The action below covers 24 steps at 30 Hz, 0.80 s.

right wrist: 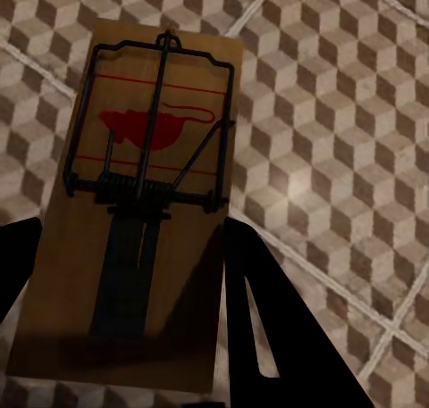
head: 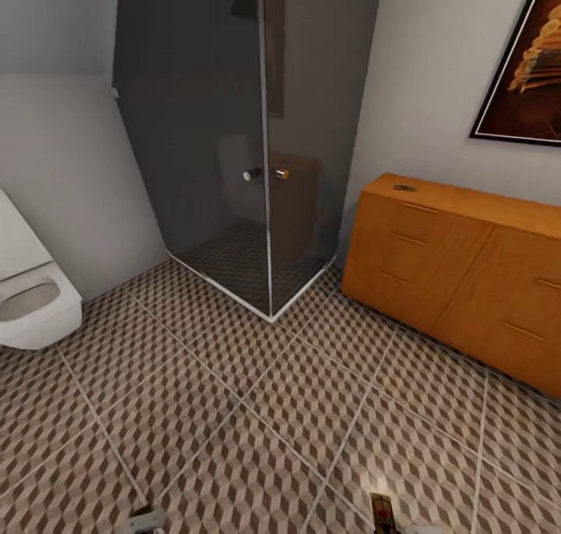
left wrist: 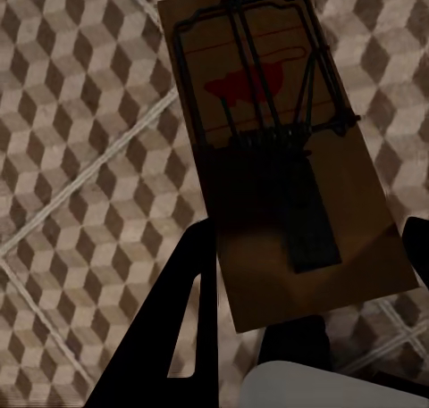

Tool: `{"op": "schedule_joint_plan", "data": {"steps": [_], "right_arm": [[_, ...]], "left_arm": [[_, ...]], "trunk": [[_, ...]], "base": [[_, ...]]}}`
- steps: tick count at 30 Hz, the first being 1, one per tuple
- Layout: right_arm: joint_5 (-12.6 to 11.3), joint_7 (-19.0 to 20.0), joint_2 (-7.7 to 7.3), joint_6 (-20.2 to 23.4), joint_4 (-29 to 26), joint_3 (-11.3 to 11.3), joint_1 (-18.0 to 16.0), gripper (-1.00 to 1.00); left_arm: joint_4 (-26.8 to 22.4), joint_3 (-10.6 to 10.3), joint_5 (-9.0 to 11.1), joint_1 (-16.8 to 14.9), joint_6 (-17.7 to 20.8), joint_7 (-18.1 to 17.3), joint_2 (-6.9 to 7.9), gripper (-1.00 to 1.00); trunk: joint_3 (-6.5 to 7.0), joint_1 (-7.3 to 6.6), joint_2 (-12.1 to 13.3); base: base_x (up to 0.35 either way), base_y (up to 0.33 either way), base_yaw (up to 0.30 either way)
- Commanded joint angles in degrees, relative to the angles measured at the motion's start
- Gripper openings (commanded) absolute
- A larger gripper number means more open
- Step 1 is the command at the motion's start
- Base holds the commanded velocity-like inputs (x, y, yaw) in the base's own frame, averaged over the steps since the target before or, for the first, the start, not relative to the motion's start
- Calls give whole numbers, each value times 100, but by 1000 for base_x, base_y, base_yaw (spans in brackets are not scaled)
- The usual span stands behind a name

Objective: Take the four mousetraps from the cabinet in the bathroom and place them on the bathroom floor. Make sure all four end up on the same floor surface, and ensure that at least two of them are either under or directly next to the same bathroom sink.

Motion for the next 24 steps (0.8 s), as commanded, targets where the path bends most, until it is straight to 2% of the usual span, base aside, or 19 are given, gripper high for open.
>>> {"op": "schedule_joint_plan", "data": {"steps": [1, 24], "right_arm": [[-38, 10, -1, -19, 2, 6, -2, -100], [-38, 10, -1, -22, 10, 6, -1, -100]], "left_arm": [[22, -48, 36, -10, -33, -1, -4, -100], [33, -57, 29, -5, -33, -2, -50, -100]], "trunk": [[-4, 0, -2], [-4, 0, -2]], "base": [[0, 0, 281], [0, 0, 281]]}}
